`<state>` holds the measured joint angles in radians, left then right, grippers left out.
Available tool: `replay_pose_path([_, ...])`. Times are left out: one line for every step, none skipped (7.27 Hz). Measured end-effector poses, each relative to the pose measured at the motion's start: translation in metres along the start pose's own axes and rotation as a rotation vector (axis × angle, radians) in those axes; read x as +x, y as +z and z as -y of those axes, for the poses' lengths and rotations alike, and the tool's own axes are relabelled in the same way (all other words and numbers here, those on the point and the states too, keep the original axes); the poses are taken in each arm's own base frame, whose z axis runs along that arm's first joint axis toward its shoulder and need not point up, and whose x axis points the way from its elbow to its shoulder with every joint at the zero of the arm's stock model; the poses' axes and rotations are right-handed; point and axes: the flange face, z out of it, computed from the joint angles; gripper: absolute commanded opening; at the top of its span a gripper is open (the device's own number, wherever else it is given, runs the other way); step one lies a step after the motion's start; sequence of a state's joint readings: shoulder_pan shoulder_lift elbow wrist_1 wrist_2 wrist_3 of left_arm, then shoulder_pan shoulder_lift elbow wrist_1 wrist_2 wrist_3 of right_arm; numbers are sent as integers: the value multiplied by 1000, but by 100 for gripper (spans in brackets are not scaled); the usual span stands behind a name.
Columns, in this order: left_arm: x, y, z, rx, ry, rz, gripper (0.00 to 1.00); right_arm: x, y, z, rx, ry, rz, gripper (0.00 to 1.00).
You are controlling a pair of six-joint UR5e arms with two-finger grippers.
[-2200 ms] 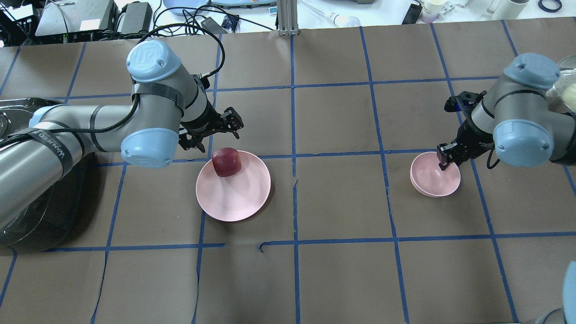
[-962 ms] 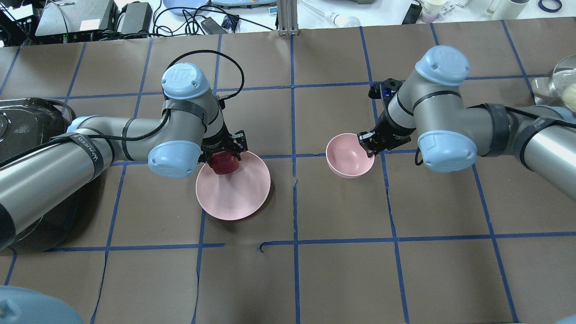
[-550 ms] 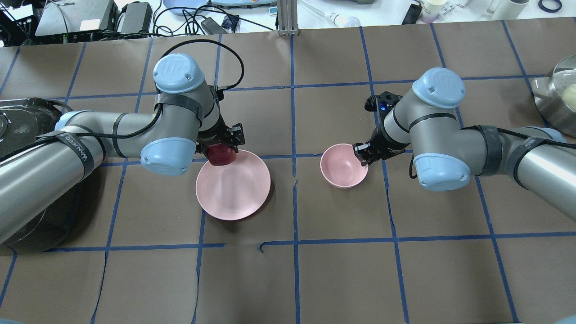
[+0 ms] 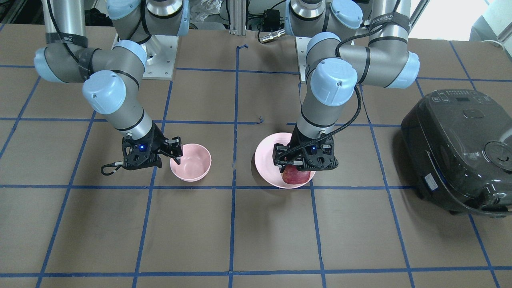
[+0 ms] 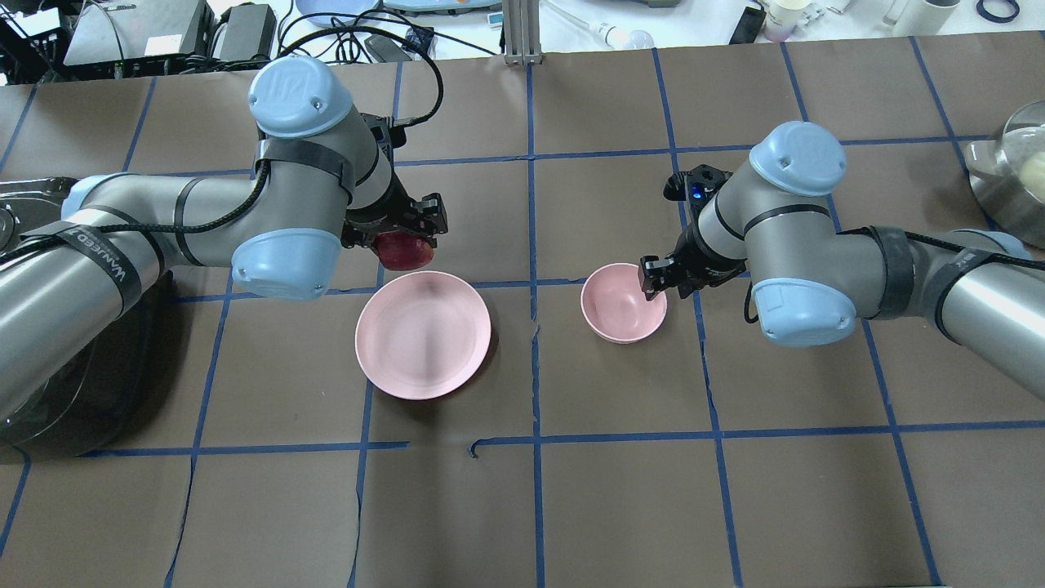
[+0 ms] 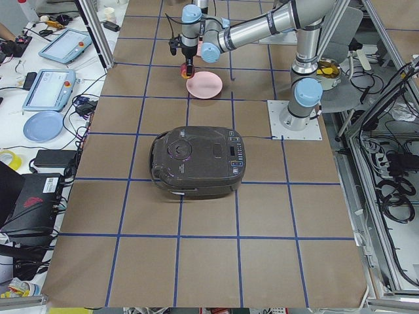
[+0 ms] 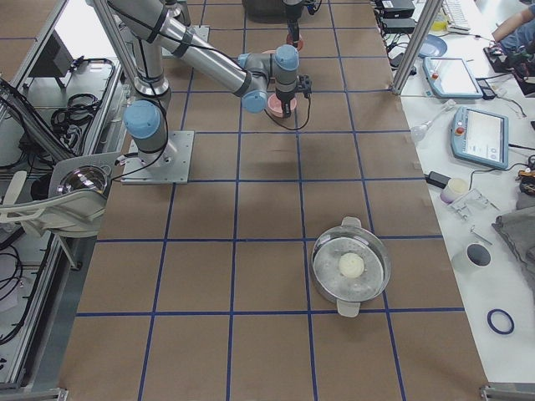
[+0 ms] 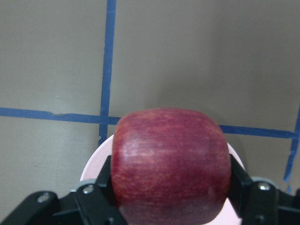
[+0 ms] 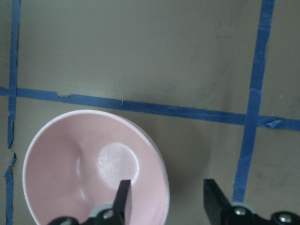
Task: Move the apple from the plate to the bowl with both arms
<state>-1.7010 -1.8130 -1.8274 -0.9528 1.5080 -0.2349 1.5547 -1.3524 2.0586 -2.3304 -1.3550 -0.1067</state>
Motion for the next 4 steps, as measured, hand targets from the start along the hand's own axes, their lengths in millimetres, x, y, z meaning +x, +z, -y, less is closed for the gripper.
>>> replay_pose_path([17, -4, -2, -14, 1, -47, 0, -2, -14, 7, 3, 31, -2, 100])
replay_pose_path([40, -7, -8, -22, 20, -80, 0, -4, -36, 17, -18, 63, -13, 100])
replay_pose_path([68, -11, -16, -22, 33, -100, 0, -3, -65, 32, -61, 83, -44, 100])
replay_pose_path([93, -14, -25, -23, 18, -121, 0, -2, -95, 45, -108, 94, -74, 100])
